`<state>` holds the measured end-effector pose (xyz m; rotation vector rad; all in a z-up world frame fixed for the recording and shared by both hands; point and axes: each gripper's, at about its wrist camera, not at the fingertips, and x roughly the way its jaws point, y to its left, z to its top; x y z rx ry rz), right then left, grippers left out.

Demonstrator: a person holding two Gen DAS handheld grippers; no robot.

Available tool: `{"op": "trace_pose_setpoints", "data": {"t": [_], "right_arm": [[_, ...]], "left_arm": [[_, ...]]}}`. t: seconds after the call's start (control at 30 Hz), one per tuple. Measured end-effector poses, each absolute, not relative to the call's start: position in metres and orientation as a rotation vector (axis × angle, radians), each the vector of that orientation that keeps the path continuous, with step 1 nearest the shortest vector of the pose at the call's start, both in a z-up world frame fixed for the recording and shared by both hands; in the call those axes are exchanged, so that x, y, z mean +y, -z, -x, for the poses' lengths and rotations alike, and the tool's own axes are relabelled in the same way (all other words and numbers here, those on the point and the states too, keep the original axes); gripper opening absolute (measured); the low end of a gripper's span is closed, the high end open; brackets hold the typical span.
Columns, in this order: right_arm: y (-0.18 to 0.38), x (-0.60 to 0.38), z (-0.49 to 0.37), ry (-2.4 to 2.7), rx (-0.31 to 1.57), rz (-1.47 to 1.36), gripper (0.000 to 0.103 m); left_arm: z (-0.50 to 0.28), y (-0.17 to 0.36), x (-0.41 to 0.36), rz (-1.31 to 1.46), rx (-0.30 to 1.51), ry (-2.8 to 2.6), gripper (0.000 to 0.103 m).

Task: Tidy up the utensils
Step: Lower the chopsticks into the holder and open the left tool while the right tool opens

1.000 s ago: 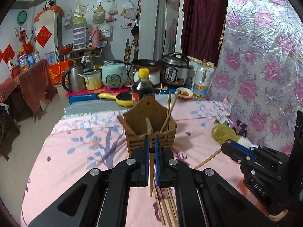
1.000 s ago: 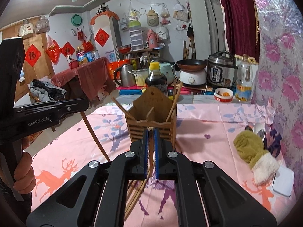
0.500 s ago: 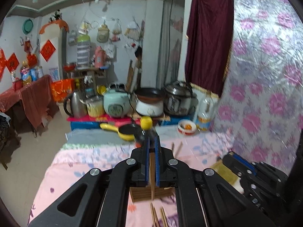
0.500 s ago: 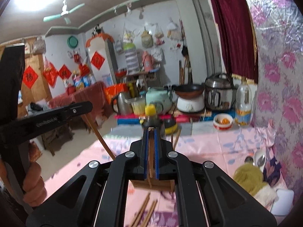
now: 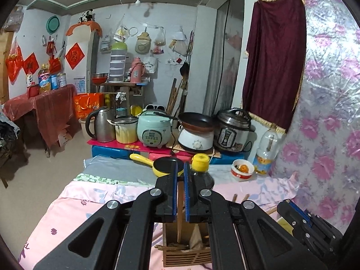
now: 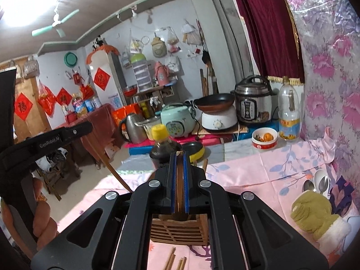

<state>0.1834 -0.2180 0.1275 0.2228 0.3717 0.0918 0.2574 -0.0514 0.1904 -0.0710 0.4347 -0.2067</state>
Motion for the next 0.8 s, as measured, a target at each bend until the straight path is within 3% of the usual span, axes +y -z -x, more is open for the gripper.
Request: {"op": "trace_pose_setpoints", "data": {"t": [0.07,0.13,0.17,0.2,0.33,0.4,0.57,0.8], "right_arm": [[-0.119,-0.212,-0.193,-0.105,0.413,-0.193,0.008],[-0.11,-0.208,-0.201,-0.129,0.468,-0.172,0.011],[-0.108,-0.208,-0.203,-0.12,0.476,-0.173,0.013],[-0.106,-0.209,-0.204,-0.113,0.478,-0.177,0.015],[-0.11,-0.214,-0.198,-0.103,0.455,-0.197,0.018],[-0.113,-0.214,-0.194,-0.093,0.438,-0.197,0.025],[-0.117,-0.209,-0.188,-0.082,0.419,-0.166,0.031],[-0.124,-0.209,-0.175,-0.075,0.386,-0.163,0.052]], "left_arm": [[-0.264,-0.176,-0.054,0.072,0.479,0.226,0.007],[-0.268,-0.161,-0.052,0.102,0.528,0.249,0.029],[-0.268,-0.153,-0.049,0.125,0.548,0.25,0.056],[-0.268,-0.147,-0.046,0.146,0.552,0.244,0.062],[-0.267,-0.13,-0.027,0.205,0.593,0.26,0.064],[-0.265,-0.127,-0.016,0.241,0.599,0.256,0.077],[-0.261,-0.129,-0.001,0.248,0.595,0.226,0.086],[-0.248,-0.136,-0.001,0.176,0.573,0.161,0.094]]}}
